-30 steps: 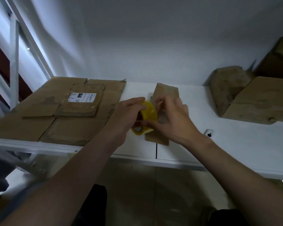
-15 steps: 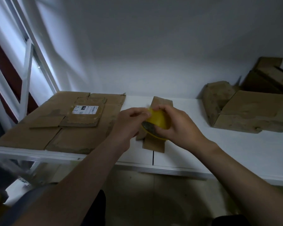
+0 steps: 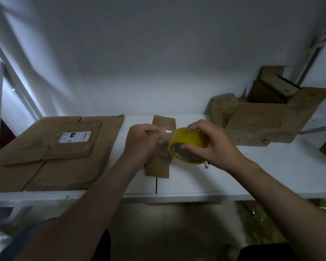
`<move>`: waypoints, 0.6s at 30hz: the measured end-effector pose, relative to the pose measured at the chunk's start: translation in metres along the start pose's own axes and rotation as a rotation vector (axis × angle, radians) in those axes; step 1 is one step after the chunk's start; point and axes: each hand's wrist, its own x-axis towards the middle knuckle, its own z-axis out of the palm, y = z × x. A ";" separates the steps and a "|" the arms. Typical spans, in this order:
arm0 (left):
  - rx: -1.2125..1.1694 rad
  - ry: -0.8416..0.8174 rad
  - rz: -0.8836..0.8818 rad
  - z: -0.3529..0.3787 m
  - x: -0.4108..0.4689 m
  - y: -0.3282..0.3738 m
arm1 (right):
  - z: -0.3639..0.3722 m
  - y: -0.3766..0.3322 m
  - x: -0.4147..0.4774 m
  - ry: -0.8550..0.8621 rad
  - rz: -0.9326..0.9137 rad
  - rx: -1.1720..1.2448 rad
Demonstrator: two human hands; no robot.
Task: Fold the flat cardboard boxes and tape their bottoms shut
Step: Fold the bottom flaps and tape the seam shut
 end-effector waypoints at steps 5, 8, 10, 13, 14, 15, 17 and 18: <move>0.008 0.071 -0.033 -0.007 0.019 -0.012 | -0.021 0.033 -0.014 -0.111 0.087 -0.083; 0.007 0.098 -0.068 -0.007 0.022 -0.020 | -0.025 0.040 -0.016 0.028 0.027 0.016; 0.019 0.114 -0.066 -0.007 0.023 -0.024 | -0.023 0.047 -0.014 0.015 0.010 -0.009; 0.046 0.136 -0.067 -0.012 0.027 -0.034 | -0.018 0.064 -0.012 -0.107 -0.030 -0.170; 0.051 0.141 -0.068 -0.014 0.028 -0.038 | -0.016 0.068 -0.011 -0.117 -0.038 -0.195; 0.056 0.149 -0.070 -0.016 0.029 -0.042 | -0.014 0.072 -0.010 -0.112 -0.044 -0.197; 0.062 0.171 -0.087 -0.020 0.030 -0.048 | -0.007 0.076 -0.008 -0.101 -0.065 -0.184; 0.059 0.177 -0.098 -0.022 0.031 -0.052 | -0.002 0.077 -0.007 -0.106 -0.078 -0.180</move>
